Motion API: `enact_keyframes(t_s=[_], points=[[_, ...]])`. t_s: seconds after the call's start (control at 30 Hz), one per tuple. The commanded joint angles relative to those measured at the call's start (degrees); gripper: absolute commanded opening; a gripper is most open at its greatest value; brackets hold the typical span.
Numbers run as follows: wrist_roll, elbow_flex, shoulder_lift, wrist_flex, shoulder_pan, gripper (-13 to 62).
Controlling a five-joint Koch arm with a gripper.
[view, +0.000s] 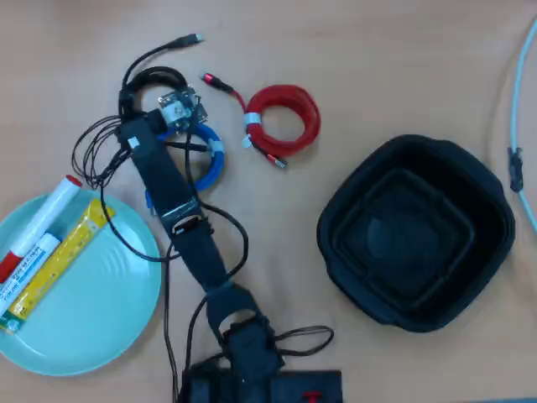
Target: Put a black charging cable in a black bowl and put a red charging cable in a green bowl
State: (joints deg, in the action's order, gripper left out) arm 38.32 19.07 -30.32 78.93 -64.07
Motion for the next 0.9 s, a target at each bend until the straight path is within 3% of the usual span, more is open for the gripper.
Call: enact_keyframes(t_s=[0.0,0.63,0.87], points=[[0.62,0.18,1.58,3.43,0.09,-7.5],[-0.97,0.62,-30.59,18.37,1.32,-7.4],[-1.05,0.62,-33.13,21.18,-0.09,-7.4]])
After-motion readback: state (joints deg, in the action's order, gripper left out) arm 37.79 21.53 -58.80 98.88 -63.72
